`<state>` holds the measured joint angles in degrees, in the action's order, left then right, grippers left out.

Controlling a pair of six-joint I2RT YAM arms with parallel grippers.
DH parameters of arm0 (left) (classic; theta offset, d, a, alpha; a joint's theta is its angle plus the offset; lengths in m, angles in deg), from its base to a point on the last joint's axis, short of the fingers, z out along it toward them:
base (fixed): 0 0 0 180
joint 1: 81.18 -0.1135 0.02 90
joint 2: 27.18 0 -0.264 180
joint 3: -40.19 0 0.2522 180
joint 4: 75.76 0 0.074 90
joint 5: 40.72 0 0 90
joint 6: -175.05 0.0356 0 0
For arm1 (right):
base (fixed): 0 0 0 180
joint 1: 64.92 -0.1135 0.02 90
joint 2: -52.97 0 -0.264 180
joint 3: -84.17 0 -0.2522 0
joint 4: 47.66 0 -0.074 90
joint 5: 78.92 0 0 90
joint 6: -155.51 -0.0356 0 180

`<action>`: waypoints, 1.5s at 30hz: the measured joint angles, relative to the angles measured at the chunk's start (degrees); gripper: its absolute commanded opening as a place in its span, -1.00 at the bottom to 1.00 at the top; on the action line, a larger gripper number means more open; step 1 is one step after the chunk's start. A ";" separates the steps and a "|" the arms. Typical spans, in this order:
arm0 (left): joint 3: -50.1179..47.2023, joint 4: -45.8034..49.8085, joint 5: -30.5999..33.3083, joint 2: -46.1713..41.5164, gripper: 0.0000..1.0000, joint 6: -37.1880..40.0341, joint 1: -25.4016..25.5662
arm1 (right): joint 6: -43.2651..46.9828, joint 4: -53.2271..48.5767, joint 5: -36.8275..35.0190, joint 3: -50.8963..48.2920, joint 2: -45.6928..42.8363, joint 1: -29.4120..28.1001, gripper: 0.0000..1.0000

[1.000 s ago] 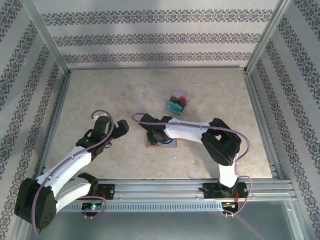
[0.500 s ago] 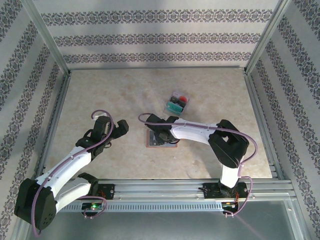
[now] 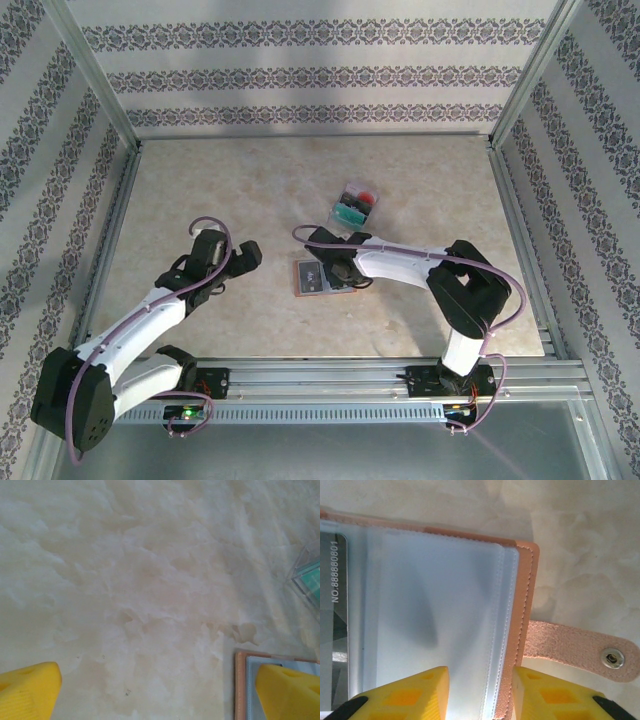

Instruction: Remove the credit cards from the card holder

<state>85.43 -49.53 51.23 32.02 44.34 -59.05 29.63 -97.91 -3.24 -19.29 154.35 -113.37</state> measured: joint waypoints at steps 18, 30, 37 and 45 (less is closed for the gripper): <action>4.96 -1.31 3.30 7.28 0.99 2.62 11.13 | 0.02 2.47 0.87 -4.98 -2.82 5.62 -0.27; 5.09 -5.46 4.72 14.93 0.74 4.20 19.54 | -0.02 3.23 4.96 -5.16 -11.21 8.22 -0.28; 5.42 -8.20 2.95 19.85 0.30 2.97 20.52 | -1.55 8.74 14.25 -5.16 -10.86 8.20 -0.34; 6.93 -10.38 0.96 24.44 -0.04 1.84 20.70 | -3.04 12.74 19.96 -5.16 -6.43 7.82 -0.34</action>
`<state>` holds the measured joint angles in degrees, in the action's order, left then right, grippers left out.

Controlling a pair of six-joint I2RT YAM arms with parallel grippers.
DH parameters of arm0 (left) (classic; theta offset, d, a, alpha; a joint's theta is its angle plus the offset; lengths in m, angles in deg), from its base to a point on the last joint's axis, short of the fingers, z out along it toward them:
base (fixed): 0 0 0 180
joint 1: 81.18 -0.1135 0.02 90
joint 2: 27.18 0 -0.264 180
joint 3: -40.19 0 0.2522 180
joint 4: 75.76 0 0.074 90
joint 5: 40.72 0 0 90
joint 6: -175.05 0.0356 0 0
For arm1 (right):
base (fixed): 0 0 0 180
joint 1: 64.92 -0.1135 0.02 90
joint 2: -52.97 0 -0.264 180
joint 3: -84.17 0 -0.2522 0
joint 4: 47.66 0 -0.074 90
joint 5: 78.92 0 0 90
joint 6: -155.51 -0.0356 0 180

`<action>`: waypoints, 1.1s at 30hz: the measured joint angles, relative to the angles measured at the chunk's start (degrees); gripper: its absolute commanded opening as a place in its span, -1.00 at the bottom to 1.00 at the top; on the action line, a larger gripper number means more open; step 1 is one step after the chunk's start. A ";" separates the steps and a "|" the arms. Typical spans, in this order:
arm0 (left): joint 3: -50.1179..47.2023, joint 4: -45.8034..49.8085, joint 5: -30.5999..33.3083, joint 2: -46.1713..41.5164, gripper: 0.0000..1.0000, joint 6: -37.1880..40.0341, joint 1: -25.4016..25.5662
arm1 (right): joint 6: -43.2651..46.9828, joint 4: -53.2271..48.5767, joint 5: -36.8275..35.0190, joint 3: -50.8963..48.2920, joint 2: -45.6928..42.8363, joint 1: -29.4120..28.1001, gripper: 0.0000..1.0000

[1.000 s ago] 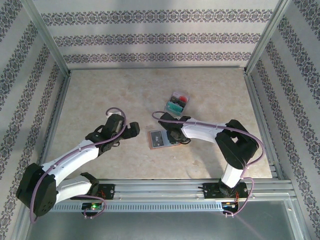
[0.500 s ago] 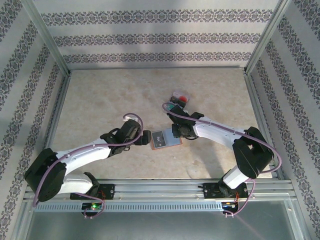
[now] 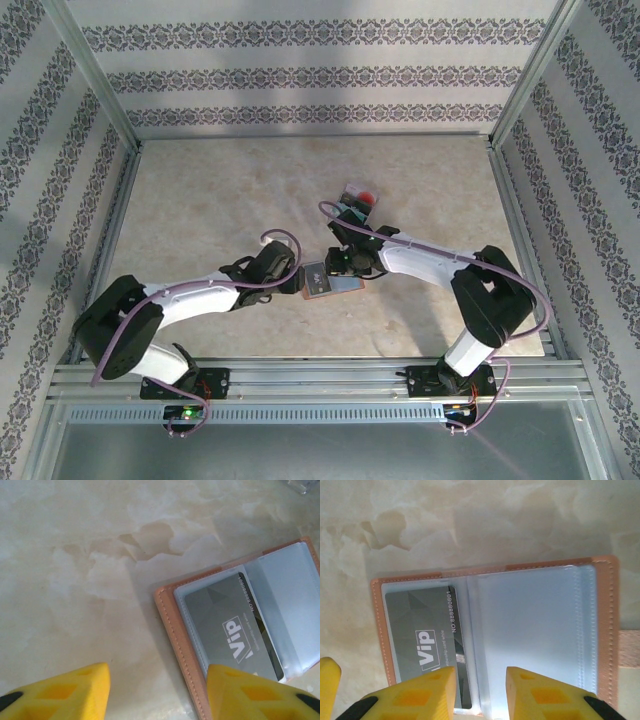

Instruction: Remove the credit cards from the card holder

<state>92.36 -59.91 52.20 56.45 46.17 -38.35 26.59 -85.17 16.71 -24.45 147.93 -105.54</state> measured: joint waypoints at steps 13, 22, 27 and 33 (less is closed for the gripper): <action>3.37 -3.56 -3.04 6.56 -0.44 -2.80 0.20 | -0.22 1.42 2.47 0.76 3.06 -1.55 -0.35; 3.61 -5.92 -5.75 9.66 -0.72 -4.96 -0.59 | -0.42 1.92 2.84 0.76 3.15 -1.55 -0.37; 3.61 -7.37 -6.93 10.40 -0.79 -5.20 -1.33 | -0.44 2.43 2.84 0.76 3.15 -1.55 -0.36; 3.61 -8.81 -8.22 11.39 -0.81 -5.20 -2.36 | -1.42 3.43 3.04 0.68 3.15 -1.53 -0.37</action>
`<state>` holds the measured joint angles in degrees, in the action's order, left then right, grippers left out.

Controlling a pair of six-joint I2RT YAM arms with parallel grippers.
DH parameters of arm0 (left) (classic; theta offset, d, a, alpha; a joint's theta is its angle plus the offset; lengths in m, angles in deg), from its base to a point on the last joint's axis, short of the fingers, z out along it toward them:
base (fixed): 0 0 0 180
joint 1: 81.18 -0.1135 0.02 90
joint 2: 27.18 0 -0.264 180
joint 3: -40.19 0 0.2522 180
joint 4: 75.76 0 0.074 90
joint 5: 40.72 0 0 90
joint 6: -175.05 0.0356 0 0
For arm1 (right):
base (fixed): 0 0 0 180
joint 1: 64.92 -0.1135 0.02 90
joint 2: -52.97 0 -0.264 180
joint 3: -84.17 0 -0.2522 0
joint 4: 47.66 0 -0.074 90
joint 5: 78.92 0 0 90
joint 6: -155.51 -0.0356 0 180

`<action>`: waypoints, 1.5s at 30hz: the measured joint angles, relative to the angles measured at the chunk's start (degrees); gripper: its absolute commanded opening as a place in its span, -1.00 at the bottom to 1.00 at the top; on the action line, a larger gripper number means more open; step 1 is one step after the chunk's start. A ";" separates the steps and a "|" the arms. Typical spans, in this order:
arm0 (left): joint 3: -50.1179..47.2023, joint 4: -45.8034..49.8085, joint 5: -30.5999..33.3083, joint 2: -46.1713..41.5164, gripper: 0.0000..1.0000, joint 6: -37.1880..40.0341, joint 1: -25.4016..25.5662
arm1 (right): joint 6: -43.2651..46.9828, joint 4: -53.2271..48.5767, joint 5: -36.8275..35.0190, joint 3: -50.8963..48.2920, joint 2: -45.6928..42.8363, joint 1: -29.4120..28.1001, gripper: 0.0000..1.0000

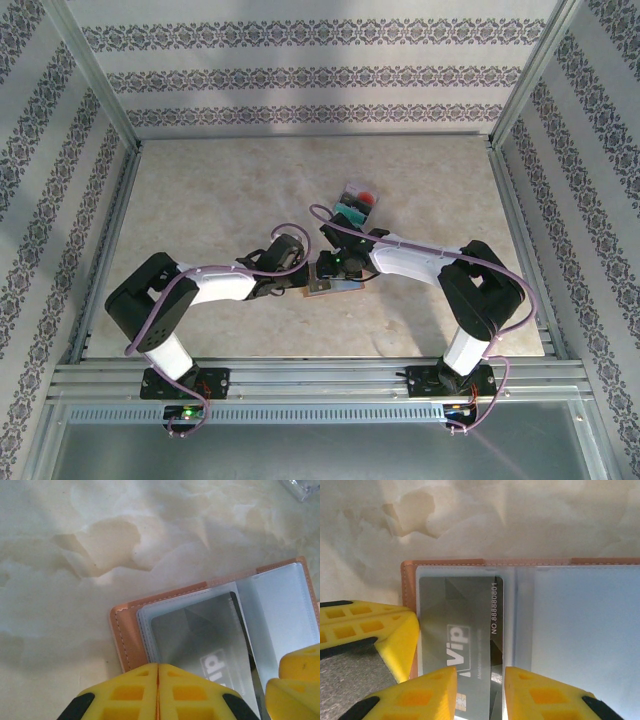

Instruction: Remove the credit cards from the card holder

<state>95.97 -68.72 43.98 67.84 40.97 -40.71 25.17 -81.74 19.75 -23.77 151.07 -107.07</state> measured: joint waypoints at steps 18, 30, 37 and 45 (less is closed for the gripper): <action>0.00 -0.68 -0.74 0.39 -0.81 0.07 -0.52 | -2.29 6.45 4.33 -4.42 -0.02 2.69 -0.38; 0.28 -0.63 -0.74 0.52 -0.81 0.11 -0.61 | -4.35 12.83 9.09 -8.11 -0.02 5.09 -0.54; 0.61 -0.63 -0.72 0.92 -0.81 0.31 -0.85 | -4.74 15.28 10.84 -9.22 -0.02 5.40 -0.57; 0.66 -0.59 -0.70 0.96 -0.81 0.33 -0.85 | -5.42 18.01 13.16 -11.06 -1.16 6.21 -0.58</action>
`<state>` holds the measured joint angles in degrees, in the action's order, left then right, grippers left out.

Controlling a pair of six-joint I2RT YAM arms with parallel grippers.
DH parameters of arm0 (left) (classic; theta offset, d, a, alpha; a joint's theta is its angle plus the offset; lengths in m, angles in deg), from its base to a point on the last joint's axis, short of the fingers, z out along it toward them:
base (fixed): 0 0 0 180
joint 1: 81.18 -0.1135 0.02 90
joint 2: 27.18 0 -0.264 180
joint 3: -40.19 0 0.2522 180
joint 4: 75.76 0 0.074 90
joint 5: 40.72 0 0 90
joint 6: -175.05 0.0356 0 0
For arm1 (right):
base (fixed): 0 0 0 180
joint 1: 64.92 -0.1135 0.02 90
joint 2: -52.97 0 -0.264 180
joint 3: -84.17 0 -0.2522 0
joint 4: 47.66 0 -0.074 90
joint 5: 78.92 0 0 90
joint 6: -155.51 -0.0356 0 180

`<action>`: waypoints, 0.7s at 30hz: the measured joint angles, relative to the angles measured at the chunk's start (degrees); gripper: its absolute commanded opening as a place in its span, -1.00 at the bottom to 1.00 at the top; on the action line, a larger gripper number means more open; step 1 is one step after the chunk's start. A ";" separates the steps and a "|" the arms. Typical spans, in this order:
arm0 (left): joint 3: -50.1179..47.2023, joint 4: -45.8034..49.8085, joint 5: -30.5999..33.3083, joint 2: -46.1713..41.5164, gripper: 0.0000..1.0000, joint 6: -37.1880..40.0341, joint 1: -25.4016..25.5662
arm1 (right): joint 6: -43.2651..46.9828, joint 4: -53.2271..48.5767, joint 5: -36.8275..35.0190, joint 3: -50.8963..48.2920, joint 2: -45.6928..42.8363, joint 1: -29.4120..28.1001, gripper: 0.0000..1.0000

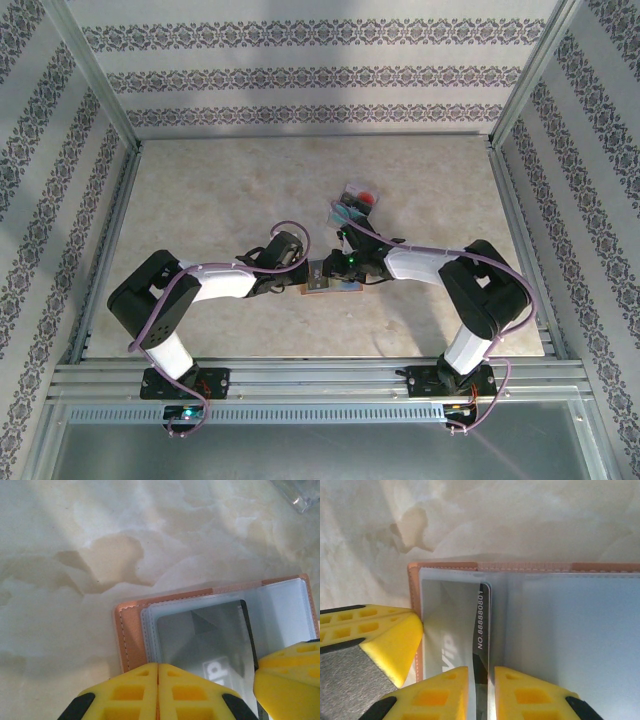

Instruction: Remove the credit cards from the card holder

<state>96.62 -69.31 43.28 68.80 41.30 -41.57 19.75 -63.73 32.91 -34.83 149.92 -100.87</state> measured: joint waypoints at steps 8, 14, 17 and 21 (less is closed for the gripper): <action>0.00 0.00 0.00 0.00 -0.82 0.20 0.00 | -1.07 3.02 1.77 -1.79 -0.81 0.59 -0.58; 0.00 0.00 0.00 0.00 -0.82 0.20 0.00 | -1.33 3.41 1.84 -1.97 -0.90 0.59 -0.58; 0.00 0.00 0.00 0.00 -0.82 0.20 0.00 | -1.81 3.89 1.86 -2.23 -0.90 0.59 -0.58; 0.00 0.00 0.00 0.00 -0.82 0.20 0.00 | -2.34 4.96 1.90 -2.78 -0.90 0.61 -0.58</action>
<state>96.62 -69.31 43.28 68.80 41.50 -41.57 17.41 -58.77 34.81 -37.61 149.02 -100.25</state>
